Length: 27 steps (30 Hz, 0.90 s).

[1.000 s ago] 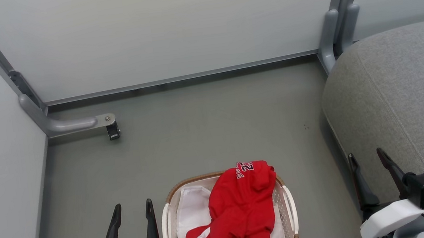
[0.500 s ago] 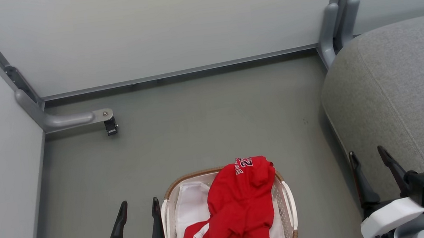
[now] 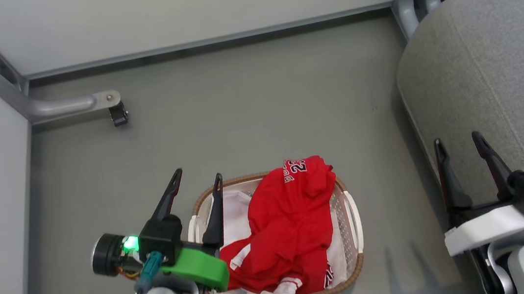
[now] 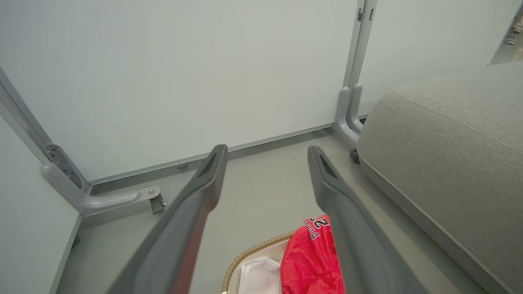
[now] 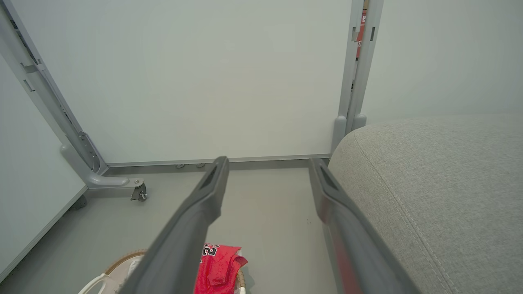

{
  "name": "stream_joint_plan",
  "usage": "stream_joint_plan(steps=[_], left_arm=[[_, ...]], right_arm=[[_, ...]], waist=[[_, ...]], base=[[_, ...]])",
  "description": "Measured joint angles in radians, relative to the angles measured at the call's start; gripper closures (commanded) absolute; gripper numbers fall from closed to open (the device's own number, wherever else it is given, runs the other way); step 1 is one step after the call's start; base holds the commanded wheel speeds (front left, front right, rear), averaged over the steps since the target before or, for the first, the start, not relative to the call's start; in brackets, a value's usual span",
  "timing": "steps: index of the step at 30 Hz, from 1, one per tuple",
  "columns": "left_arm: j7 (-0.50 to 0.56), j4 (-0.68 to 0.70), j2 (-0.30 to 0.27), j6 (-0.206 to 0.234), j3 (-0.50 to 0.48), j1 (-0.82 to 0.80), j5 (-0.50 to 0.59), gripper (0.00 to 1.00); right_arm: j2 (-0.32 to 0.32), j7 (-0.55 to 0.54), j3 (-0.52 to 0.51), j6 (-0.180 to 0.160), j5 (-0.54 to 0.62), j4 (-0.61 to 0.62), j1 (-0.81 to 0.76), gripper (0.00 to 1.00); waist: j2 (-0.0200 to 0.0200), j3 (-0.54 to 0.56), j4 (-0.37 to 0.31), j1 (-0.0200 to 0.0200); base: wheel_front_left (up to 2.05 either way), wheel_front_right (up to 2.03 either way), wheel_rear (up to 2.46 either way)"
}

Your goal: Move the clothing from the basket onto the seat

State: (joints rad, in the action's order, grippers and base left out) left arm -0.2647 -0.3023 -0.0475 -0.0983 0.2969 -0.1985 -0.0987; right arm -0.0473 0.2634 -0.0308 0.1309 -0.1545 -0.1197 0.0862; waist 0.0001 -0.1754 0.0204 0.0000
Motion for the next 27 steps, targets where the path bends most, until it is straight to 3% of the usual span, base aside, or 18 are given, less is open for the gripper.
stream_joint_plan(steps=[8, 22, 27], left_arm=[[0.0, -0.198, 0.0, -0.02, 0.078, -0.202, 0.018, 0.0], [0.002, -0.604, 0.002, -0.03, 0.346, -0.373, 0.018, 0.0], [0.031, -0.726, 0.001, -0.03, 0.366, -0.429, 0.016, 0.0]], right_arm=[[-0.001, 0.0, 0.005, 0.0, -0.004, 0.042, 0.121, 0.0], [-0.002, 0.0, 0.034, 0.0, -0.063, 0.082, 0.236, 0.0], [-0.002, 0.0, 0.048, 0.0, -0.085, 0.086, 0.257, 0.0]], waist=[[0.0, -0.158, -0.023, 0.0], [0.0, -0.432, -0.115, 0.0001], [0.0, -0.499, -0.157, 0.0001]], base=[[0.0, 0.0, 0.0], [0.0, 0.0, 0.0], [0.0, 0.0, 0.0]])
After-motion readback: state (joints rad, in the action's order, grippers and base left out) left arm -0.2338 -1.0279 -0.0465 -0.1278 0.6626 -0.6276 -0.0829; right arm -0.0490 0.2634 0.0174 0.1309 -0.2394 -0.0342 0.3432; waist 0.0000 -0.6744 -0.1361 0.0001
